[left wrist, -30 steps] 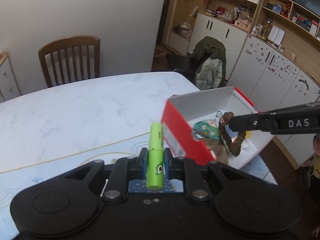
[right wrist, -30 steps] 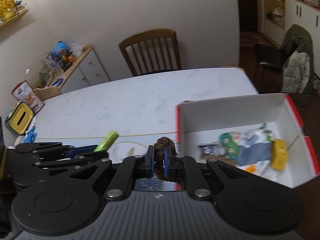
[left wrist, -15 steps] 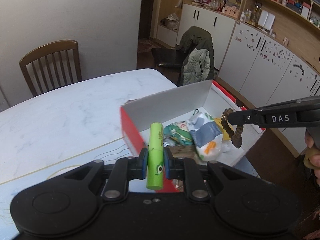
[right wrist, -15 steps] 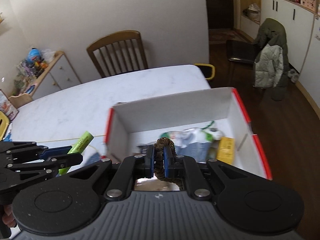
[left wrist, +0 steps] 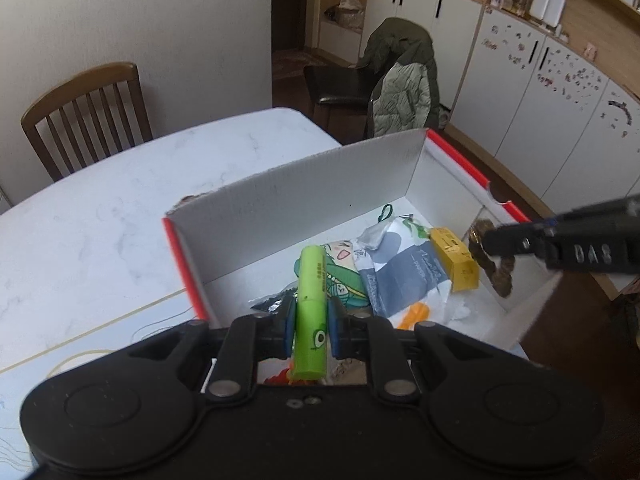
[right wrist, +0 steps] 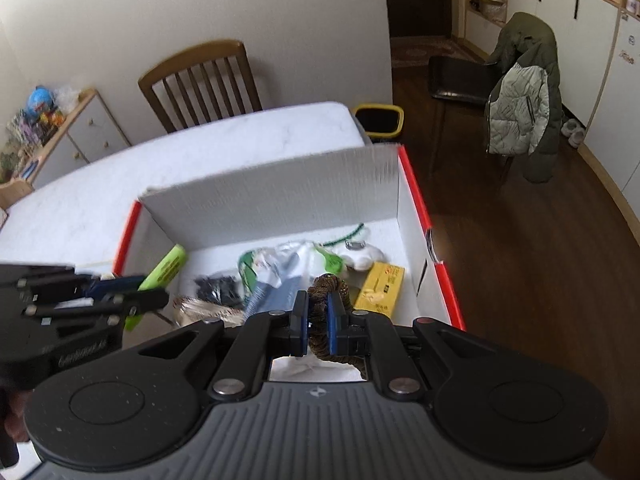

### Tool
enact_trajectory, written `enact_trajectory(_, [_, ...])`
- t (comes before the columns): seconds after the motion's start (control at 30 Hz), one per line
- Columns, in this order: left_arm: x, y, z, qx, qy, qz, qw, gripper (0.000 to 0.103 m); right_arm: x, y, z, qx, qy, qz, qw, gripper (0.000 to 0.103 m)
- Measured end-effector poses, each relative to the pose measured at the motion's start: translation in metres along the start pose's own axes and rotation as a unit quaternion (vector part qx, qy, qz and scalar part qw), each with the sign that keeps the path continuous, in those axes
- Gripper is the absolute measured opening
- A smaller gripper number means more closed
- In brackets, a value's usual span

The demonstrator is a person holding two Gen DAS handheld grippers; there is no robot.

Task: Organize objects
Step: 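Carry the bracelet and green tube with both tools over the shoebox, then lower the bracelet and green tube into the box and open both tools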

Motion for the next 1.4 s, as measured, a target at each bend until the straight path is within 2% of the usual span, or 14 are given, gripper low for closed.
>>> enact_trajectory(0.57, [0.003,-0.001,-0.054,0.048,-0.029,0.025,0.9981,0.014,0.018,0.023,-0.042,0.043,-0.027,0.056,0.997,0.009])
enact_trajectory(1.03, [-0.001,0.004,-0.071,0.072,-0.039,0.018,0.9965,0.014,0.024,0.022,-0.046,0.044,-0.038,0.070,0.996,0.009])
enact_trajectory(1.4, [-0.004,0.007,-0.076,0.087,-0.040,0.020,0.9952,0.020,0.020,0.022,-0.039,0.048,-0.038,0.084,0.995,0.010])
Point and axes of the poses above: each gripper's, at about its wrist camera, not at the fingertips, and z roughly against the way its jaws point, x to its left, y to its underside, the point moved 10 cm from there along -z, roughly the way its jaws point, and after that the axes turned 4 degrees about y, right-handed, at the moved point
